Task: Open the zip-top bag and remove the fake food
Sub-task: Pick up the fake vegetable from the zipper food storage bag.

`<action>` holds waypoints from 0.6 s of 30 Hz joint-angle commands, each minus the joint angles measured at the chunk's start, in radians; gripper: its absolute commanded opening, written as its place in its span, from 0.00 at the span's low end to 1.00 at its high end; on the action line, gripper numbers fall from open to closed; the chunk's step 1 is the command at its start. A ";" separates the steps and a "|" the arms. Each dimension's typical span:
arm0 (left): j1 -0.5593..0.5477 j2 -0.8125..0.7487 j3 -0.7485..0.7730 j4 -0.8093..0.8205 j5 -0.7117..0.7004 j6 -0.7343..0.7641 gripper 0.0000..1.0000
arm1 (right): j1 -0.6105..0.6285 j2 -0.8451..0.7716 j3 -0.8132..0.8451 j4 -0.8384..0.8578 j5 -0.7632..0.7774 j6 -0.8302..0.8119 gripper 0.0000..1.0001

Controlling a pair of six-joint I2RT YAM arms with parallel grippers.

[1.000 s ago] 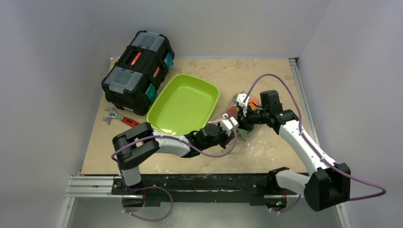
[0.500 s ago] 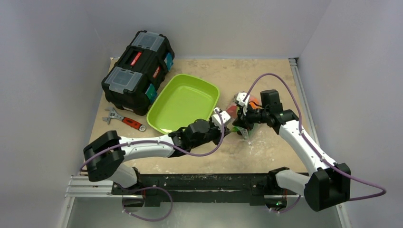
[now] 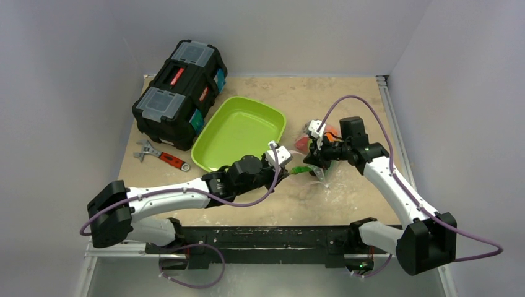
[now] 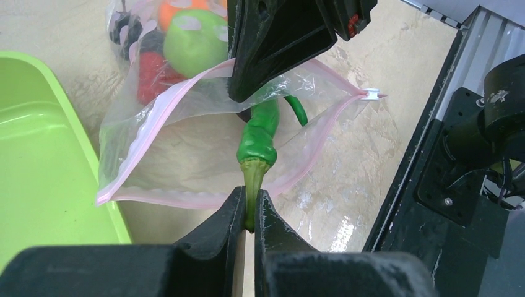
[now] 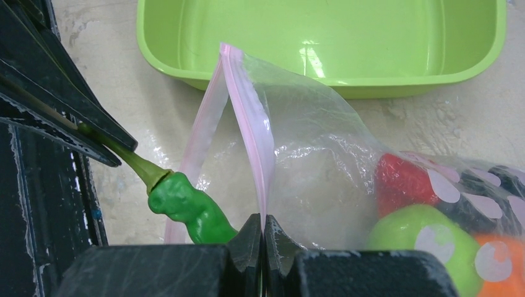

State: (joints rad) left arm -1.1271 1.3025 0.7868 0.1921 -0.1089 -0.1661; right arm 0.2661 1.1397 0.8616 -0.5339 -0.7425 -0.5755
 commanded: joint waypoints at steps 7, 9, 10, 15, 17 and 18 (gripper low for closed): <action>0.001 -0.105 -0.015 -0.090 -0.010 0.037 0.00 | -0.010 -0.007 0.019 0.025 0.014 0.008 0.00; 0.002 -0.121 -0.017 -0.103 -0.010 0.044 0.00 | -0.010 -0.006 0.019 0.024 0.012 0.008 0.00; 0.002 -0.129 -0.017 -0.111 -0.008 0.046 0.00 | -0.010 -0.005 0.019 0.024 0.013 0.007 0.00; 0.005 -0.166 -0.015 -0.153 -0.002 0.055 0.00 | -0.011 -0.006 0.019 0.023 0.014 0.008 0.00; 0.004 -0.183 -0.015 -0.170 0.003 0.058 0.00 | -0.012 -0.005 0.019 0.023 0.013 0.008 0.00; 0.005 -0.189 -0.015 -0.177 0.003 0.060 0.00 | -0.011 -0.006 0.019 0.023 0.013 0.007 0.00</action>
State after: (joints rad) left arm -1.1263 1.1584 0.7719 0.0338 -0.1089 -0.1333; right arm 0.2607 1.1397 0.8616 -0.5339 -0.7418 -0.5755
